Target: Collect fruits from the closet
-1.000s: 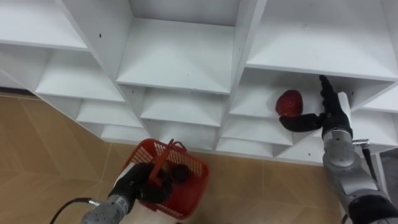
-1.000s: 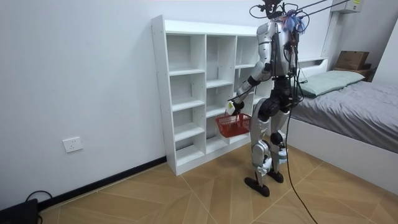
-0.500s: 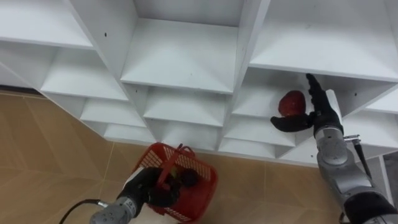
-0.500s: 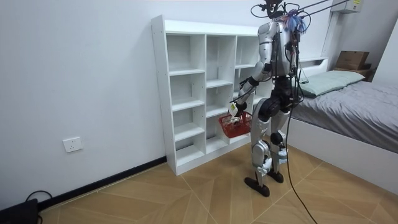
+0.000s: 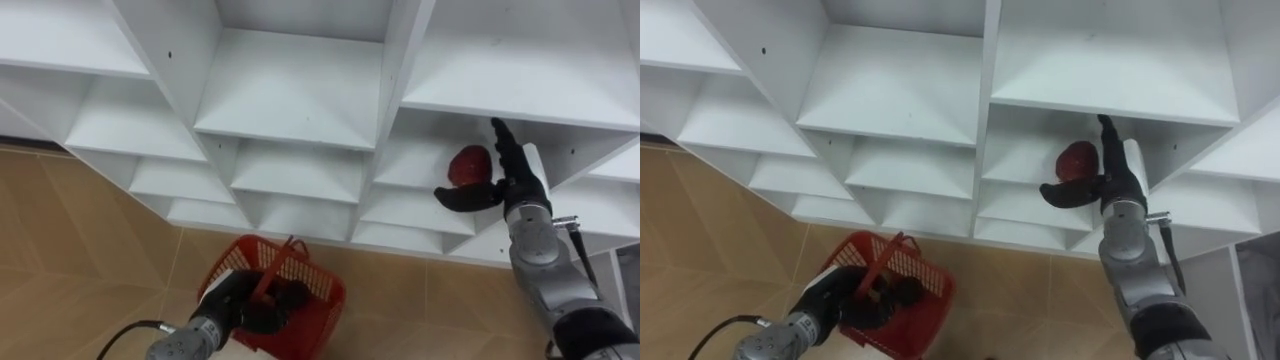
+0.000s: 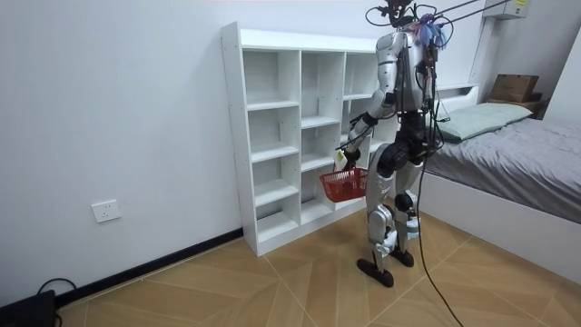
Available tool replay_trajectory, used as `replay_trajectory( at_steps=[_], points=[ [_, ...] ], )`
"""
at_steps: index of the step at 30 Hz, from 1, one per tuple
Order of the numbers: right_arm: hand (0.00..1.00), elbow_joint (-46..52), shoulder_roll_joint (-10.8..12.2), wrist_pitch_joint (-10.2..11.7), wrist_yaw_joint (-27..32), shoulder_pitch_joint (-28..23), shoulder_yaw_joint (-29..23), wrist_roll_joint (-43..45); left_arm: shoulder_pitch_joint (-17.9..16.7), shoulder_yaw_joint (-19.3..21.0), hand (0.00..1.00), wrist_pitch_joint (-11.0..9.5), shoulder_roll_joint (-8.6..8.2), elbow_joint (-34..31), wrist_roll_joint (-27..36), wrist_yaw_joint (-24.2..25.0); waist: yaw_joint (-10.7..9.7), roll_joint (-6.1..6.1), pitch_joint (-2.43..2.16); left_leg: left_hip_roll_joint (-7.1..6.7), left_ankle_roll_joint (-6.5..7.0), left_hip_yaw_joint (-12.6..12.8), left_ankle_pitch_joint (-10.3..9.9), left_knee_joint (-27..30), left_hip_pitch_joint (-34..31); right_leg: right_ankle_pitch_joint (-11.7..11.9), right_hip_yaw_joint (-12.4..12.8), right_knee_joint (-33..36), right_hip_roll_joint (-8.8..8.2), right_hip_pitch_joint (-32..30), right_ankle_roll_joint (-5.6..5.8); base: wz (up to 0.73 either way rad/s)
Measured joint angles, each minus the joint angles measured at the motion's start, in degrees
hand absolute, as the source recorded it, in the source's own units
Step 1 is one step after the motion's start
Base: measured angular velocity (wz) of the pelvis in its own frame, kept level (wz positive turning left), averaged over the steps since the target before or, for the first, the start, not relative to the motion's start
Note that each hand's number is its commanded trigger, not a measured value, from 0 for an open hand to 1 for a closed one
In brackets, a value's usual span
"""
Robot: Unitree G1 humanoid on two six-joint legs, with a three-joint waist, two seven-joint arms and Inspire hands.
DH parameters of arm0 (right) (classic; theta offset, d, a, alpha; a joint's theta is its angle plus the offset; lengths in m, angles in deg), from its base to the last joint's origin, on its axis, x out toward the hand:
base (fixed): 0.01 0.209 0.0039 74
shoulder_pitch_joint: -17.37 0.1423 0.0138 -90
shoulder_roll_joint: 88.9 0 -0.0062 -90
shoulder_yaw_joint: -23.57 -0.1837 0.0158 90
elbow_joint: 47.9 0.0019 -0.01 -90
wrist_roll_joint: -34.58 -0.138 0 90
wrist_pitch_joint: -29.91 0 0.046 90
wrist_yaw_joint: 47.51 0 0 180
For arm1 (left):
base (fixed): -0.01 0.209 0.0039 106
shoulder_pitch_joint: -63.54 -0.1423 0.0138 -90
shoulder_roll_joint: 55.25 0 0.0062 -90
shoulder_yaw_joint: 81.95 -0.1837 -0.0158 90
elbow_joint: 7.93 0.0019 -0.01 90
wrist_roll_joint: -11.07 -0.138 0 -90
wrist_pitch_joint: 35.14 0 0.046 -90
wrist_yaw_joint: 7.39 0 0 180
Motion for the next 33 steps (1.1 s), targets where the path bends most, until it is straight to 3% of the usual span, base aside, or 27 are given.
replay_trajectory(
  at_steps=[4, 11, 12, 14, 15, 33],
  points=[
    [0.00, -0.01, 0.00, 0.00, -0.03, 0.00, 0.03, 0.00, 0.00, -0.05, 1.00, 0.00, 0.00, 0.05, 0.00, 0.00, 0.00, -0.05, 0.07, -0.01, 0.00, 0.00, 0.00, 0.00, 0.00, 0.00, 0.00, 0.00, 0.00, 0.00, 0.00, 0.00],
    [0.00, -0.03, -0.01, 0.00, -0.62, 0.00, 0.95, 0.03, 0.16, -0.34, 1.00, 0.00, 0.00, 0.89, 0.13, 0.01, -0.05, -0.28, 0.59, -0.02, 0.00, 0.00, 0.00, 0.04, -0.30, 0.00, -0.10, -0.02, -0.03, -0.26, 0.00, 0.00],
    [0.10, -0.07, -0.01, 0.00, -0.79, 0.00, 0.95, 0.08, 0.29, -0.56, 1.00, -0.01, 0.02, 1.09, 0.73, 0.01, -0.16, -0.27, 0.58, -0.03, 0.00, -0.06, 0.00, 0.11, -0.46, 0.00, -0.20, -0.01, -0.06, -0.36, 0.00, 0.00],
    [0.89, -0.09, -0.03, 0.00, -1.23, 0.06, 0.94, 0.09, 0.63, -0.72, 1.00, -0.01, 0.03, 1.16, 1.54, 0.02, -0.16, -0.27, 0.58, -0.04, 0.00, -0.13, 0.00, 0.20, -0.89, 0.00, -0.29, 0.00, -0.07, -0.71, 0.00, 0.02],
    [1.00, -0.14, -0.02, 0.00, -1.43, 0.06, 0.95, 0.09, 0.88, -0.94, 1.00, -0.01, 0.04, 1.30, 2.01, 0.01, -0.15, -0.26, 0.58, -0.05, 0.00, -0.13, 0.00, 0.20, -0.97, 0.00, -0.29, 0.01, -0.08, -0.82, 0.00, 0.00],
    [1.00, -0.66, -0.48, -0.49, -2.35, 1.30, 1.16, 0.05, 0.99, -1.70, 1.00, -0.01, 0.11, 1.61, 2.36, 0.01, -1.07, 0.09, 0.54, -0.03, 0.00, -0.05, 0.00, 0.21, -1.04, 0.00, -0.37, 0.20, -0.10, -1.03, 0.00, 0.00]
  ],
)
